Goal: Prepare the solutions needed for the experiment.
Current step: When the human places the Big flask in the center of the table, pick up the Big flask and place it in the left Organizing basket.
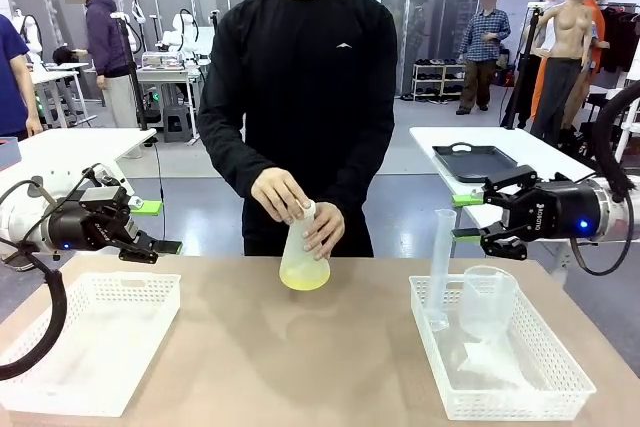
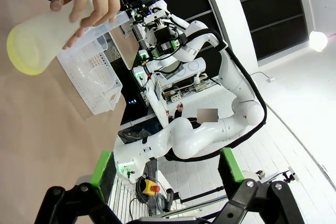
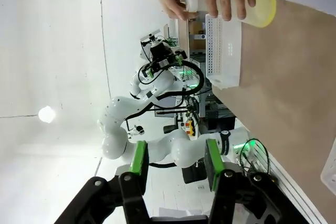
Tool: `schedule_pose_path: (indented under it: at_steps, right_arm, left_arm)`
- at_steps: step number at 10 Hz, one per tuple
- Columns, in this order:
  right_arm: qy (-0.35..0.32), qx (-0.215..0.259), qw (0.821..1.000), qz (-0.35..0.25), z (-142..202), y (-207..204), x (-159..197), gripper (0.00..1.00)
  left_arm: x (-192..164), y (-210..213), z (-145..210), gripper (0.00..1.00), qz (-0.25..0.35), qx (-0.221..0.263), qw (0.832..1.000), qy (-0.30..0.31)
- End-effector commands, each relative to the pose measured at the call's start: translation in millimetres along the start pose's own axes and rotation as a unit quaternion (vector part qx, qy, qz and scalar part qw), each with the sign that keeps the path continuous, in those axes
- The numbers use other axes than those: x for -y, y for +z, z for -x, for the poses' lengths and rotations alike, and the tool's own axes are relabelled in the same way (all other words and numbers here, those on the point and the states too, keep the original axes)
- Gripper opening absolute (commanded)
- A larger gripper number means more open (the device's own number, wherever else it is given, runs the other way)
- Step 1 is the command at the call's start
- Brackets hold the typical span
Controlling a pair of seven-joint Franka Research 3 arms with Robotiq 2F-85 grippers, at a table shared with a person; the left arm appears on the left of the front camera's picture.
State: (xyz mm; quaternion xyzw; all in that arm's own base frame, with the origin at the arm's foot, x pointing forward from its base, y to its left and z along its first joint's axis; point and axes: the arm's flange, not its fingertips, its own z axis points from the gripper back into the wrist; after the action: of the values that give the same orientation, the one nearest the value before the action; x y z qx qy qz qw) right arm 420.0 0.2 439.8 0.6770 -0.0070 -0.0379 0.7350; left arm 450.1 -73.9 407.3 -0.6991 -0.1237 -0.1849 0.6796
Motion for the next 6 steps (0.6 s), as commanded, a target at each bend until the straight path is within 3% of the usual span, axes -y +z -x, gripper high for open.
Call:
schedule_pose_path:
  at_steps: [1,2,3,6]
  right_arm:
    - [0.003,0.000,1.000,-0.021,-0.4,3.5,6.7,0.56]
    - [-0.036,-0.014,0.999,0.021,-3.2,-0.3,7.6,0.56]
    - [-0.003,0.000,1.000,-0.005,0.3,3.2,1.7,0.56]
    - [-0.003,0.000,1.000,-0.005,0.3,3.2,1.7,0.56]
  left_arm:
    - [2.3,-1.2,1.9,1.00,-0.003,0.001,1.000,-0.002]
    - [2.3,-1.2,1.9,1.00,-0.003,0.001,1.000,-0.002]
    - [2.3,-1.2,1.9,1.00,-0.003,0.001,1.000,-0.002]
    - [2.3,-1.2,1.9,1.00,-0.003,0.001,1.000,-0.002]
